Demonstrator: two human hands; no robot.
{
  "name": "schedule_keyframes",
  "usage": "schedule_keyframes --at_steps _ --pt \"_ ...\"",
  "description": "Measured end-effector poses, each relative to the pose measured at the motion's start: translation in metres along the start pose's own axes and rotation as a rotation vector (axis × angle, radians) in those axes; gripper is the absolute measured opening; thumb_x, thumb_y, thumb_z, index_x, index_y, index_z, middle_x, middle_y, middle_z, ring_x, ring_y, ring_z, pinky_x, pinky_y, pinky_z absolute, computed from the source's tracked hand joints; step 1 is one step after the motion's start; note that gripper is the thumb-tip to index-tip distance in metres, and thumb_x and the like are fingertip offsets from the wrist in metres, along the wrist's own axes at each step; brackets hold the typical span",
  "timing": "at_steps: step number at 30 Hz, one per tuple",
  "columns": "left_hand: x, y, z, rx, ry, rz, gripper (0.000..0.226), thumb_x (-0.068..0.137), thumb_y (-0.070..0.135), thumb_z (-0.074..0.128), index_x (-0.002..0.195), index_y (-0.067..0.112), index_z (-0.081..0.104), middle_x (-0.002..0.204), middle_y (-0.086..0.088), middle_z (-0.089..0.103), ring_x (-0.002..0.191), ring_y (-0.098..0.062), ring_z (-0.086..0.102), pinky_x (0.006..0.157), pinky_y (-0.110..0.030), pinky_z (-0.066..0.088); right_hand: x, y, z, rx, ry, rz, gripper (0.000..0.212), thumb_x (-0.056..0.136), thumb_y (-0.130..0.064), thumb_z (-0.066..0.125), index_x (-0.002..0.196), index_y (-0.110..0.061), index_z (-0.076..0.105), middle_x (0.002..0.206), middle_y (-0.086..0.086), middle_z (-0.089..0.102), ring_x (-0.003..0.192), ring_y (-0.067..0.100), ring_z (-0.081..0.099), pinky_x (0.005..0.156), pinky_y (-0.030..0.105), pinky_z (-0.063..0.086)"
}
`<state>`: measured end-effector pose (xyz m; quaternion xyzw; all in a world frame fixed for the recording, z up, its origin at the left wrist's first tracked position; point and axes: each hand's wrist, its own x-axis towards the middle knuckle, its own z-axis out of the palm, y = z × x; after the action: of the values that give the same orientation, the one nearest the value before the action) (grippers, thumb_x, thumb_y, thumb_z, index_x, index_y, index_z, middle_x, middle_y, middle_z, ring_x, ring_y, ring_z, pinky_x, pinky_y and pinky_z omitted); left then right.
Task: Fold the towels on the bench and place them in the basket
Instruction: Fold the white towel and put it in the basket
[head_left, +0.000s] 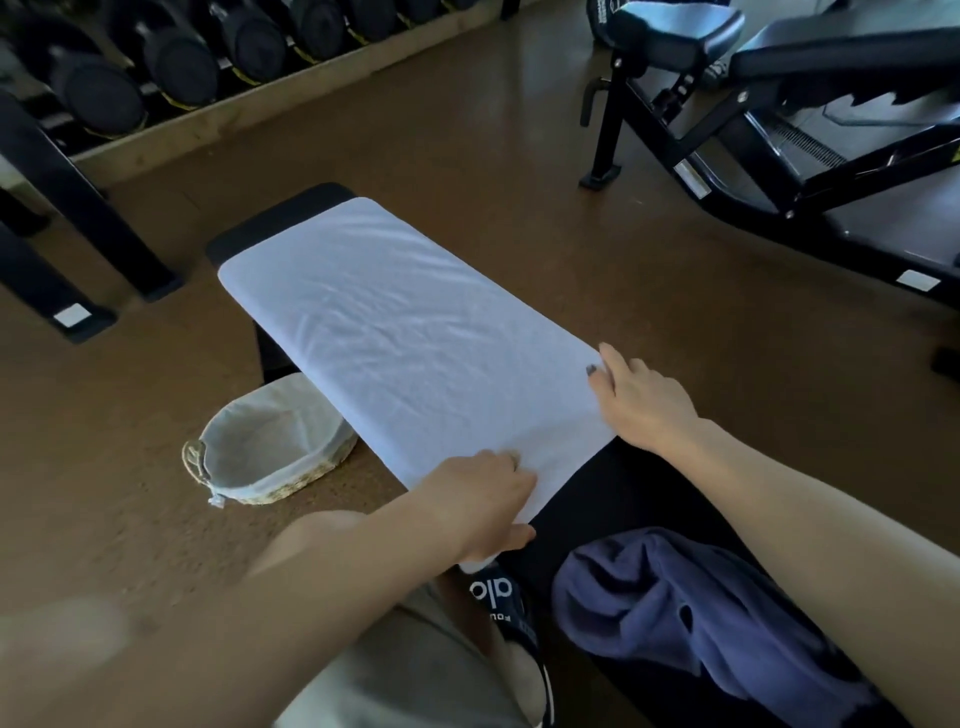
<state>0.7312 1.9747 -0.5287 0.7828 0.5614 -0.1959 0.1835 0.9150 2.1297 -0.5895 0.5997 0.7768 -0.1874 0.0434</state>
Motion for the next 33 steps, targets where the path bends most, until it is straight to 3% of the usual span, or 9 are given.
schedule_keyframes --at_steps 3,8,13,15,18,22,24,28,33 --pt "-0.009 0.005 0.002 -0.008 -0.059 0.054 0.021 0.103 0.036 0.050 0.103 0.016 0.046 0.111 -0.009 0.055 0.094 -0.033 0.057 0.070 -0.036 0.036 -0.002 -0.001 -0.003 -0.030 0.017 0.037 0.065 0.106 -0.054 0.006 0.162 -0.023 0.014 0.154 0.016 0.043 0.135 0.037 0.048 0.112 0.052 0.034" --pt "-0.013 0.013 0.016 0.015 -0.041 0.116 0.012 0.101 0.025 0.049 0.101 0.013 0.050 0.104 -0.012 0.059 0.086 -0.035 0.059 0.067 -0.037 0.037 -0.010 0.012 0.000 0.005 0.010 0.060 0.064 0.106 -0.053 0.004 0.162 -0.023 0.015 0.152 0.016 0.047 0.136 0.037 0.049 0.113 0.053 0.033" --pt "-0.019 0.002 0.009 -0.281 -0.099 0.095 0.013 0.094 0.026 0.058 0.088 0.018 0.049 0.083 0.002 0.056 0.079 -0.023 0.054 0.062 -0.033 0.037 -0.014 0.021 -0.009 -0.008 -0.053 0.143 0.062 0.107 -0.048 0.002 0.160 -0.024 0.021 0.149 0.016 0.051 0.134 0.038 0.049 0.115 0.053 0.032" --pt "-0.018 -0.008 0.000 -0.420 -0.040 0.056 0.010 0.096 0.030 0.058 0.092 0.021 0.055 0.084 0.009 0.061 0.080 -0.014 0.057 0.068 -0.029 0.043 -0.012 0.010 -0.013 -0.113 0.080 0.090 0.060 0.108 -0.047 0.006 0.160 -0.023 0.022 0.148 0.018 0.050 0.132 0.039 0.049 0.113 0.051 0.034" --pt "-0.007 -0.034 -0.010 -0.421 0.206 -0.032 0.019 0.100 0.035 0.054 0.117 0.027 0.051 0.108 0.007 0.060 0.097 -0.017 0.059 0.086 -0.036 0.050 -0.003 -0.023 -0.012 -0.101 0.305 -0.141 0.056 0.109 -0.043 0.017 0.161 -0.022 0.019 0.152 0.014 0.045 0.136 0.036 0.045 0.112 0.048 0.034" --pt "0.005 -0.076 0.003 -0.196 0.179 -0.162 0.069 0.100 0.056 0.049 0.158 0.035 0.016 0.163 -0.005 0.018 0.147 -0.029 0.024 0.117 -0.044 0.031 0.009 -0.057 0.002 -0.011 0.132 -0.230 0.057 0.109 -0.046 0.016 0.163 -0.029 0.008 0.170 0.011 0.010 0.156 0.032 0.011 0.124 0.048 0.015" --pt "0.005 -0.096 0.007 -0.276 0.119 -0.146 0.078 0.099 0.060 0.049 0.160 0.040 0.005 0.167 -0.002 0.008 0.152 -0.026 0.015 0.121 -0.044 0.026 0.011 -0.057 0.013 -0.065 0.061 -0.132 0.059 0.109 -0.047 0.015 0.163 -0.028 0.005 0.170 0.014 0.004 0.157 0.034 0.005 0.125 0.049 0.010" --pt "0.007 -0.133 -0.006 -0.403 0.383 -0.167 0.074 0.099 0.053 0.053 0.159 0.042 0.010 0.160 -0.001 0.017 0.138 -0.029 0.032 0.107 -0.042 0.040 0.018 -0.083 0.007 -0.192 0.238 -0.102 0.061 0.108 -0.048 0.016 0.163 -0.022 0.010 0.169 0.017 0.013 0.156 0.035 0.012 0.126 0.049 0.011" --pt "0.026 -0.174 -0.005 -0.280 0.378 -0.369 0.077 0.099 0.065 0.042 0.160 0.043 0.000 0.170 -0.002 -0.002 0.155 -0.032 0.002 0.124 -0.047 0.011 0.056 -0.152 0.000 -0.052 0.231 -0.367 0.059 0.109 -0.045 0.020 0.163 -0.024 0.010 0.171 0.007 0.010 0.157 0.026 0.009 0.127 0.043 0.009"
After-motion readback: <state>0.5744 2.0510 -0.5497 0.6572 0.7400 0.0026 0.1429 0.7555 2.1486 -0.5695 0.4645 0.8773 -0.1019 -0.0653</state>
